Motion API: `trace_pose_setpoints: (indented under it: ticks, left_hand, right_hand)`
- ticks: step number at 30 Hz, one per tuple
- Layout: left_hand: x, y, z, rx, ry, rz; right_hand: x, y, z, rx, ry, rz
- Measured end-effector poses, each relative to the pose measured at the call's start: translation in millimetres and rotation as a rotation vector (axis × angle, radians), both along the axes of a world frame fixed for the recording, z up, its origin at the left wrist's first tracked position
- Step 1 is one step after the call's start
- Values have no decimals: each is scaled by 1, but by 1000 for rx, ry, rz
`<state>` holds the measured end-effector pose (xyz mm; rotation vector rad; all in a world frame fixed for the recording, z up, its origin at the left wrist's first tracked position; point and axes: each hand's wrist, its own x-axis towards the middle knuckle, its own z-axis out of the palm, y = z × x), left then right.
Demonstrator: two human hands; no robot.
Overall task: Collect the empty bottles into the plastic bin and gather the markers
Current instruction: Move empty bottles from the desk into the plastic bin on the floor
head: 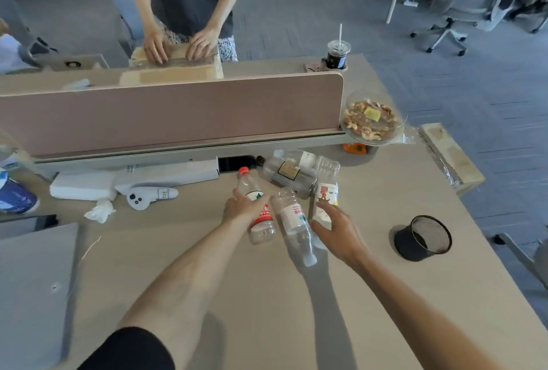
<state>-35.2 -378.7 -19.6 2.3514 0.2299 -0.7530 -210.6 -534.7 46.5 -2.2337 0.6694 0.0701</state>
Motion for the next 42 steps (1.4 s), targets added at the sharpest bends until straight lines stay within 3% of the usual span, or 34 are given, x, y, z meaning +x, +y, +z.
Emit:
trace_pose_setpoints:
  ticks: [6,13,20,26,32,37,42]
  left_hand:
    - [8,-22,-28,78,-41,145]
    - [4,5,-19,-35,35,209]
    - [0,45,-6,-416,63,407]
    - [-39,81,44,-671,-7,266]
    - [-67,110,86,-931,33,379]
    - [-74,132,110,-990,-10,401]
    - [-81,162,122,-960,-34,392]
  right_hand:
    - [-8,-17,-21,77,-7,-94]
    - [-5,-16,-20,62,11,-59]
    - [18,6,-22,64,-8,12]
    - [34,30,-32,16,25,116]
    - [55,46,-45,-80,75,90]
    - [75,50,-63,-73,206,-21]
    - [86,57,-76,-129,307,4]
